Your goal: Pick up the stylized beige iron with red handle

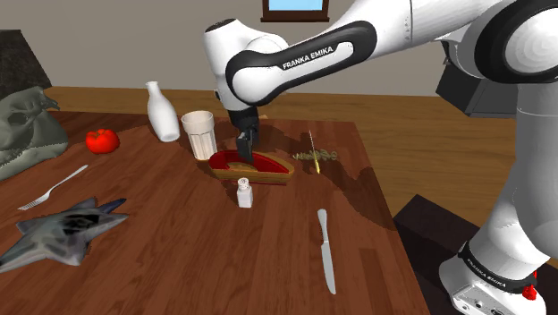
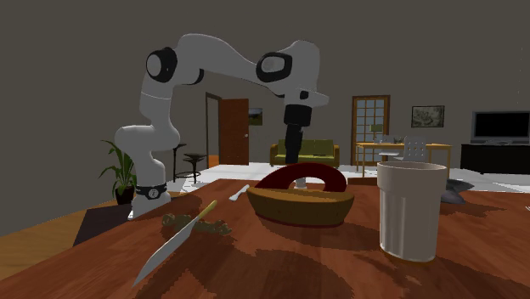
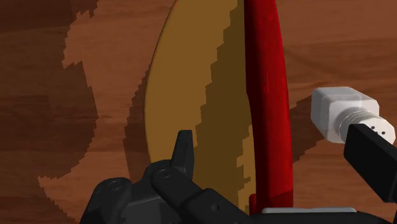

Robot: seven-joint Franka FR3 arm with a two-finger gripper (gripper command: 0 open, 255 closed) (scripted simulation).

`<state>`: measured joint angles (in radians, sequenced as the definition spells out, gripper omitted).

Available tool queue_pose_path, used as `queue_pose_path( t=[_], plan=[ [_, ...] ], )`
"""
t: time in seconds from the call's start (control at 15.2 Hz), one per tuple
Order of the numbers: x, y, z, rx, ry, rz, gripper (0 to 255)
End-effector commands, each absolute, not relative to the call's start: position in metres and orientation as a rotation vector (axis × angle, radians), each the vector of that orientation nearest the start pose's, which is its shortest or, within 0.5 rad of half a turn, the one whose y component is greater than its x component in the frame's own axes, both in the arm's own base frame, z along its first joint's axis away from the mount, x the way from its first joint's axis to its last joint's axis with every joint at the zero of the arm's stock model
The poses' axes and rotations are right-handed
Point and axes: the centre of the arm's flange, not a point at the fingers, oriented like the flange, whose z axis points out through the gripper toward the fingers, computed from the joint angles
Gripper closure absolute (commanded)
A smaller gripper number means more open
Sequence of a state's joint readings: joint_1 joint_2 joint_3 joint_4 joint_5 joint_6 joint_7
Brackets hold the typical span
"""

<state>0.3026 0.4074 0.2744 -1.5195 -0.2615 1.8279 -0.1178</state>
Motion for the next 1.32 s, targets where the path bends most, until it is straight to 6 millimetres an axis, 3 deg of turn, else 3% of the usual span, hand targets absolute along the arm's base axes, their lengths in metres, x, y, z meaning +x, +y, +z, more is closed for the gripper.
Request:
queue_pose_path(
  t=[0.0,0.33,0.4,0.99,1.25],
  plan=[
    [0.582,0.326,0.417,-3.064,-1.220,0.077,0],
    [0.582,0.326,0.398,-3.064,-1.220,0.077,0],
    [0.581,0.326,0.398,-3.064,-1.220,0.077,255],
    [0.582,0.326,0.398,-3.064,-1.220,0.077,255],
    [0.582,0.326,0.419,-3.064,-1.220,0.077,255]
  ],
)
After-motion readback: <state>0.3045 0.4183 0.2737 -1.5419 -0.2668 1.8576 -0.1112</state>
